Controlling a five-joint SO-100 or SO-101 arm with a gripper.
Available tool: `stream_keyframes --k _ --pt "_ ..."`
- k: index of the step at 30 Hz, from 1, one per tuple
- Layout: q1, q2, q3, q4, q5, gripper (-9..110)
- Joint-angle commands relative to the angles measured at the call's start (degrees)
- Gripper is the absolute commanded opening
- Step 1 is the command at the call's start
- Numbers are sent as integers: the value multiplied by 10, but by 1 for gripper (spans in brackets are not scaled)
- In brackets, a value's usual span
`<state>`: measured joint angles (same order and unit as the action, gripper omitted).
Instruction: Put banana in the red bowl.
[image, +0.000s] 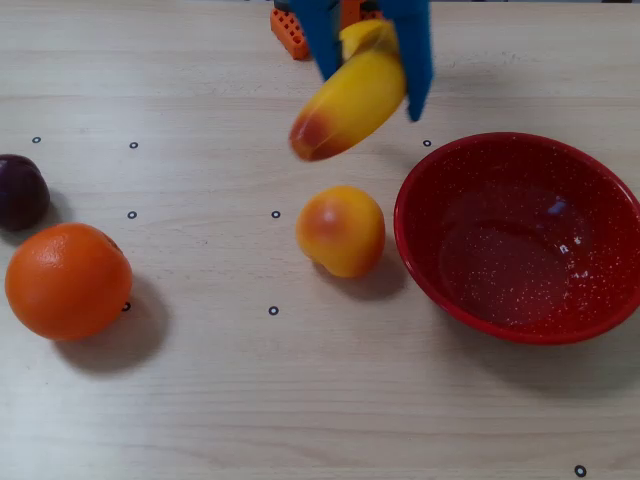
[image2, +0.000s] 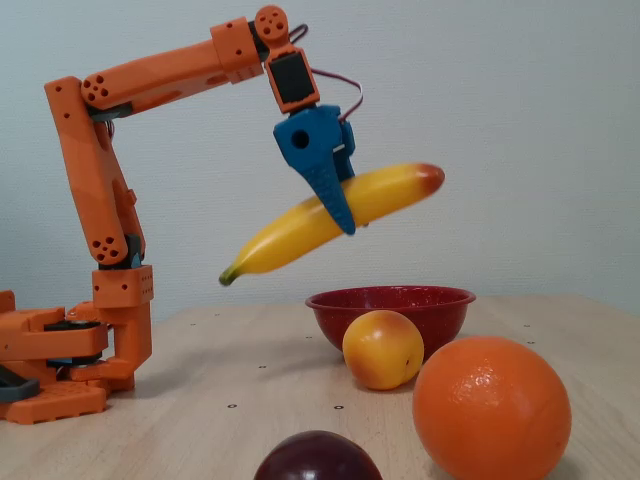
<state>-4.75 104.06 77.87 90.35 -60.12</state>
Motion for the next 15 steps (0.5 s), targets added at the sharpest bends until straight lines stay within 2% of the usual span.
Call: stream_keyframes --k 1,15 --pt "-22 24 -84 8 36 0" --pt "-138 -48 -158 -14 196 0"
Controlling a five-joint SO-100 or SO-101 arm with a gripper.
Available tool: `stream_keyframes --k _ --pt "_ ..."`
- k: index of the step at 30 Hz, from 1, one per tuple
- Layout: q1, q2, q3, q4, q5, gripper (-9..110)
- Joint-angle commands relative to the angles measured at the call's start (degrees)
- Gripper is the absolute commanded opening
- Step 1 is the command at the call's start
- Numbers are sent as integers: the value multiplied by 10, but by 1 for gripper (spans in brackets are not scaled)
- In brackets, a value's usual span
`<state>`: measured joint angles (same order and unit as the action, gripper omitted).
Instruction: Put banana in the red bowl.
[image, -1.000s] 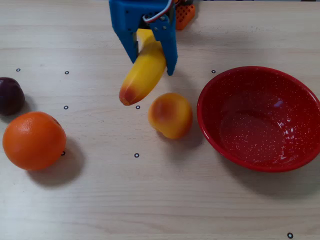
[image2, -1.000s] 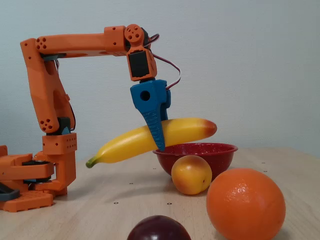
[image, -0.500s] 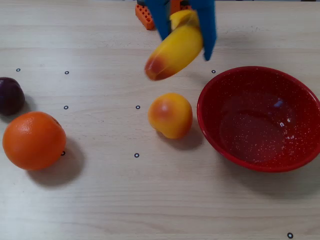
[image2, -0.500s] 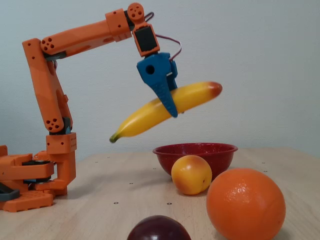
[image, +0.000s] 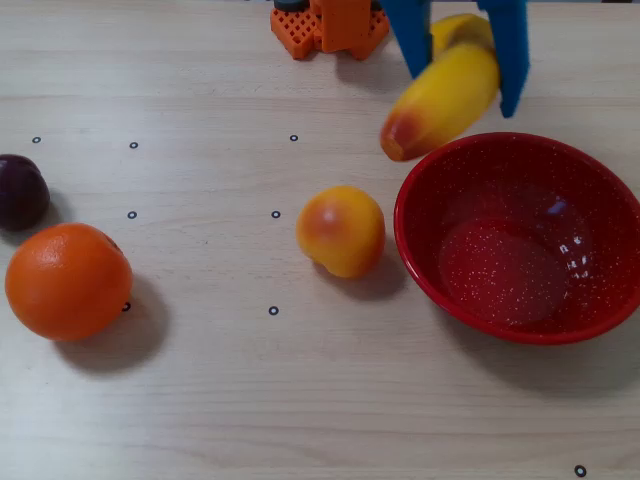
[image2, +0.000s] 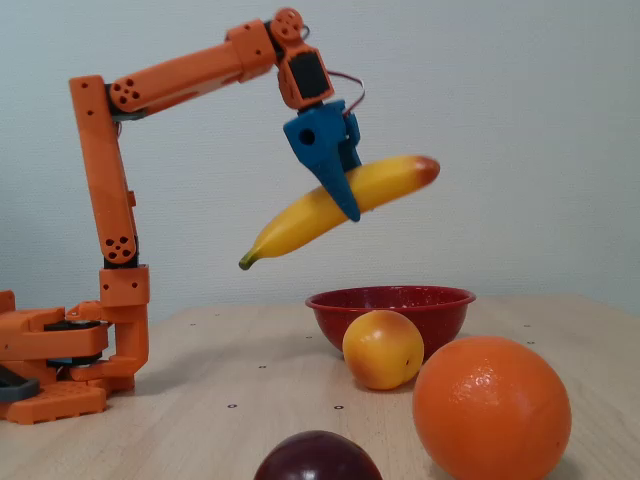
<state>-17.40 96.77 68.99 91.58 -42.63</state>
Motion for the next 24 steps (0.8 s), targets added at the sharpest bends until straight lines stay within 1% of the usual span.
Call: stream_keyframes --k 1,8,16,24 --pt "-18 18 -72 -30 32 0" --pt "-52 -37 -96 -73 96 0" --pt "-66 -105 -133 -113 131 0" --pt "-76 -177 -191 -124 158 0"
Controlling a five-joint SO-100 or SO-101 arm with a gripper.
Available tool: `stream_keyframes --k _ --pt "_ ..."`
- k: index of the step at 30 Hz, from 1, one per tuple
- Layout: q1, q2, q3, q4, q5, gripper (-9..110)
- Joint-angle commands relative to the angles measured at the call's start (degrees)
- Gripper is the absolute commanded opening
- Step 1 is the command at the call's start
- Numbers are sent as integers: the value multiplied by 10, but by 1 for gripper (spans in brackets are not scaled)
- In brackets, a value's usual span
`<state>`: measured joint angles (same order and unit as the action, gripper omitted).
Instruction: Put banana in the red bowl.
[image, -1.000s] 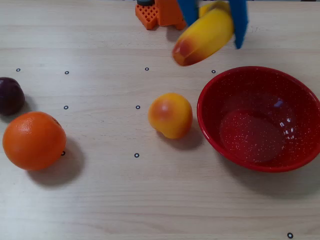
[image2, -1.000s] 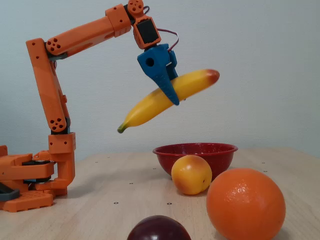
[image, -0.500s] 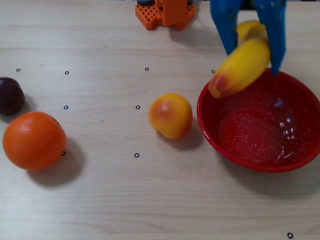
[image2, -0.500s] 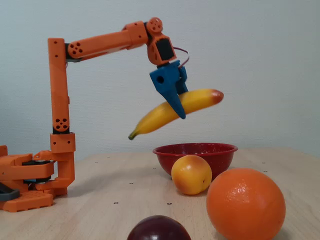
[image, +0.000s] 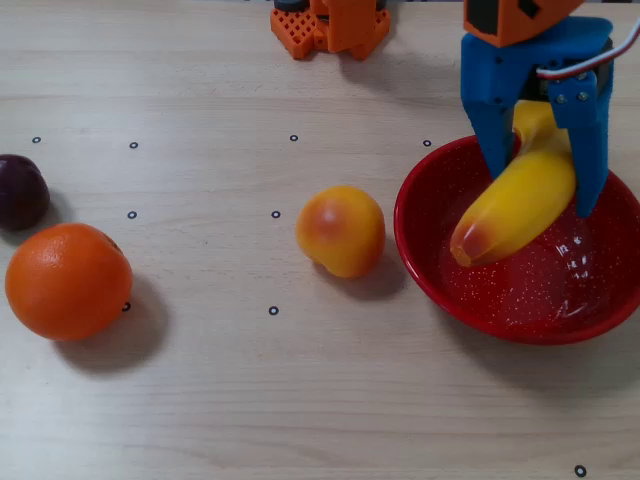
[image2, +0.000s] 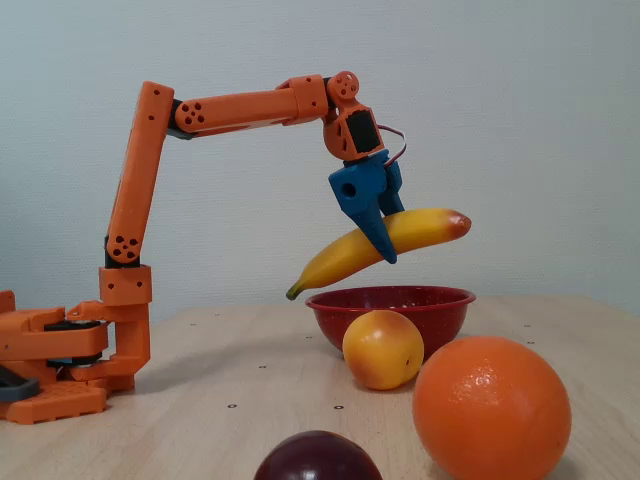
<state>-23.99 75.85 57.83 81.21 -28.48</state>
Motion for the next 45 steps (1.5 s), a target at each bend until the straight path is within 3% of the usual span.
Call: stream_keyframes --k 1,22,36,45 --pt "-15 0 -100 -22 30 0" --pt "-11 -104 -112 -69 40 0" --pt "-5 -135 -91 -72 -36 0" --pt "9 -136 -69 -67 -82 12"
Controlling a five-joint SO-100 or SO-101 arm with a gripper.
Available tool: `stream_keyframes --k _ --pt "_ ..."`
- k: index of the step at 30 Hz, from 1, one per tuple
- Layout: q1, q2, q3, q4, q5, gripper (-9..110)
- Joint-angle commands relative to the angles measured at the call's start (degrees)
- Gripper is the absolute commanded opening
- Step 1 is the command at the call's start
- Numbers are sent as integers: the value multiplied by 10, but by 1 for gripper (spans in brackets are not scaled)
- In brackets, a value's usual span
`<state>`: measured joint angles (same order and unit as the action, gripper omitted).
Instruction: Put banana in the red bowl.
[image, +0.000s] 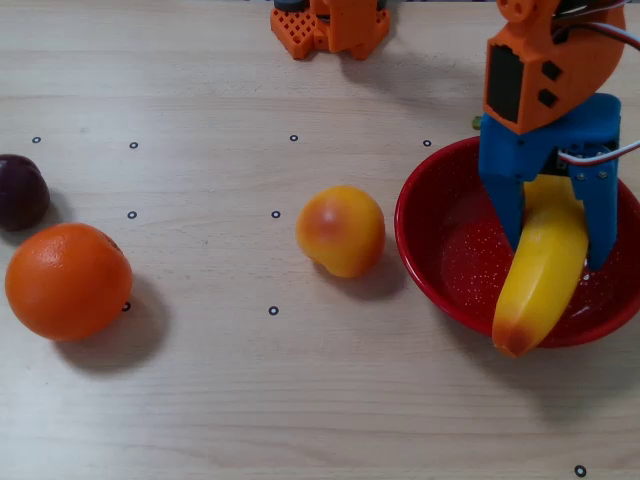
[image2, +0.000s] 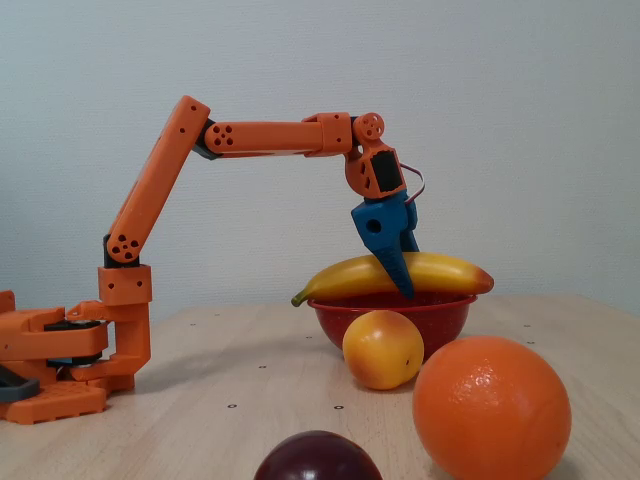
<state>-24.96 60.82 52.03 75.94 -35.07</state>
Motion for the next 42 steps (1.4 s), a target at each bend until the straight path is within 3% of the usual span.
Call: stream_keyframes --k 1,20,42 --pt "20 14 -9 -11 -21 15" --pt "47 14 -17 -7 -50 33" --pt "59 127 -72 16 -54 30"
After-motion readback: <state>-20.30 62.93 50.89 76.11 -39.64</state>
